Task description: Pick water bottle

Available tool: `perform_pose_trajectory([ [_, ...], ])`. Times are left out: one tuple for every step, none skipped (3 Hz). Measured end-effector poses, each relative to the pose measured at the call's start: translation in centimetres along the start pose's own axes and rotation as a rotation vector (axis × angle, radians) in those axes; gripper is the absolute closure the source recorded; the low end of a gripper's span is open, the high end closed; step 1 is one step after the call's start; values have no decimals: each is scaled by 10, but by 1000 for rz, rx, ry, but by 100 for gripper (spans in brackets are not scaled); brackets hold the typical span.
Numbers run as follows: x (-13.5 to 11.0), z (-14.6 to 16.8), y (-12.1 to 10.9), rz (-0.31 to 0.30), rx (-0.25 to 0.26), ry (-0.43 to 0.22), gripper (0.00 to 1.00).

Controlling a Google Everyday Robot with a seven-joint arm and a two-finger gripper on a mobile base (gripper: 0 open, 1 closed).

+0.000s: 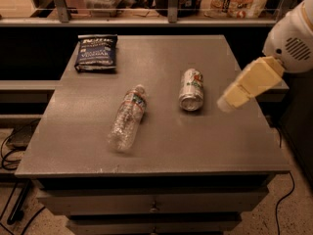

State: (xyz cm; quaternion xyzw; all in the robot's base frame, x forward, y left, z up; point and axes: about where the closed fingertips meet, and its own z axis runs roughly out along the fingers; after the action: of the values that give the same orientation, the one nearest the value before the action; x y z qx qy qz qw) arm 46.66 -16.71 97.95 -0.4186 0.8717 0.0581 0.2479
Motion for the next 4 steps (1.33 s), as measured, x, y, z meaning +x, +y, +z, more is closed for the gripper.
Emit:
perform_pose_trajectory([
  [-6,-2,-1,91,10,-21,0],
  [-6,-2,-1,91,10,-21,0],
  [-28,5,16,59,-39,-40,0],
  [-59,22,40,10,-86,-42,0],
])
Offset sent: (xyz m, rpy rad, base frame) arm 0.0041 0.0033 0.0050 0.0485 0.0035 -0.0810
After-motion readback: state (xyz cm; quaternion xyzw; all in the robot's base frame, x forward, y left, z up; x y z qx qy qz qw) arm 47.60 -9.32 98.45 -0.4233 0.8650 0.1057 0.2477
